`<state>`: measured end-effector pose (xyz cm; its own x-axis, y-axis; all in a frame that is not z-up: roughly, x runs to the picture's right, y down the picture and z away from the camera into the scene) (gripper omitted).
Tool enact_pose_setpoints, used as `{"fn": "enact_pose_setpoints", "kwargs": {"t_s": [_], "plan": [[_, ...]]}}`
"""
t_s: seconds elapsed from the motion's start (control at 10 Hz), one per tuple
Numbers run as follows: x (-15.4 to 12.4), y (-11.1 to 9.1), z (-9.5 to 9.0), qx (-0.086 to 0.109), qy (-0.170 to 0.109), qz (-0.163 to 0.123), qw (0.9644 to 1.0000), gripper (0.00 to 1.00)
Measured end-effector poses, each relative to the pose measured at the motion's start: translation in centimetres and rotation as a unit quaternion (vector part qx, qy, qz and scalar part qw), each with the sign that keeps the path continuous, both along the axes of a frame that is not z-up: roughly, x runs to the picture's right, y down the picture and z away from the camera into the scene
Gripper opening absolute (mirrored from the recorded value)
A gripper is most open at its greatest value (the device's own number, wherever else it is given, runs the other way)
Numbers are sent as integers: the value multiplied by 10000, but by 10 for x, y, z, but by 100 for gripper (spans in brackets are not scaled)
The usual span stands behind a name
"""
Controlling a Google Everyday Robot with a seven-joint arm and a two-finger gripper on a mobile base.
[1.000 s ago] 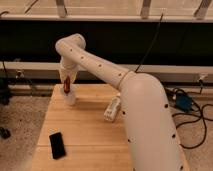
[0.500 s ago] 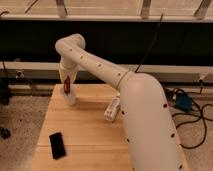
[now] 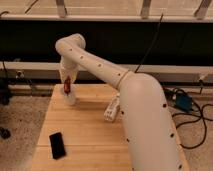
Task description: Place the pepper in the ceramic cup
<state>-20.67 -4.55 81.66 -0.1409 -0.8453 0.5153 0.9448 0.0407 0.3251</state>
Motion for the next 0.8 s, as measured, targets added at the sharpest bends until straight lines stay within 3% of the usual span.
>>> {"fn": "enact_pose_setpoints", "kwargs": {"t_s": [0.2,0.8], "plan": [[0,0,0,0,-5,-11,10000,49],[1,0,0,-3,-24,-57,10000,50]]}}
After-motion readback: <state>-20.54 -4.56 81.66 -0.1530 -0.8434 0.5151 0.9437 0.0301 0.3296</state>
